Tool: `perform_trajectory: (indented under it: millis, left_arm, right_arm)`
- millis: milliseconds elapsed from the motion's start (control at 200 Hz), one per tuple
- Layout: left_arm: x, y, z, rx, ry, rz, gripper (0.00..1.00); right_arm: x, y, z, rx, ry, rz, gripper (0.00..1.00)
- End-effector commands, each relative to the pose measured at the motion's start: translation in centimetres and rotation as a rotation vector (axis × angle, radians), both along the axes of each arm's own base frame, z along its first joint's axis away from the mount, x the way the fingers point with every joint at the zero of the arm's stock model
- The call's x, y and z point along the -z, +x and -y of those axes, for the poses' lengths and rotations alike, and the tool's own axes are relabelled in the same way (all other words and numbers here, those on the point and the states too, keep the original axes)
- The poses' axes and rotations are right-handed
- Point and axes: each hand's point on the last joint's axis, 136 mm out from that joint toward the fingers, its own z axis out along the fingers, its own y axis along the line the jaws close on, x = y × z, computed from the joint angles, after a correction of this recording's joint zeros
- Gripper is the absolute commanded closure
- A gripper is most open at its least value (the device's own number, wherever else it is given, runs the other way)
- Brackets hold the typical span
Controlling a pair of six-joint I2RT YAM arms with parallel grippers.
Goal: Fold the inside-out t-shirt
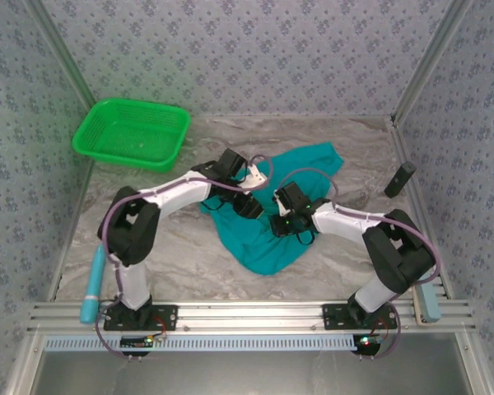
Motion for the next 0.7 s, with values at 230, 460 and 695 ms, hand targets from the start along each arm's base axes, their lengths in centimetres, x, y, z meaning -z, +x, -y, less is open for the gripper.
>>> perform_trajectory:
  millis: [230,460,695]
  left_arm:
    - [-1.3,4.6,1.1,-0.041,-0.040,-0.050,1.00]
    - [-5.7,9.4,-6.2,-0.349,-0.179,-0.056,1.00]
    - [-8.2,1.5,-0.4,-0.006,-0.304,-0.090,0.60]
  right_arm:
    - [-5.9,-0.8,-0.4,-0.205,0.107,0.190,1.00]
    - [-12.6,-2.5,2.4,-0.330,0.132,0.304,1.00]
    - [-15.9,-1.8,2.2,-0.397,0.159,0.455,1.00]
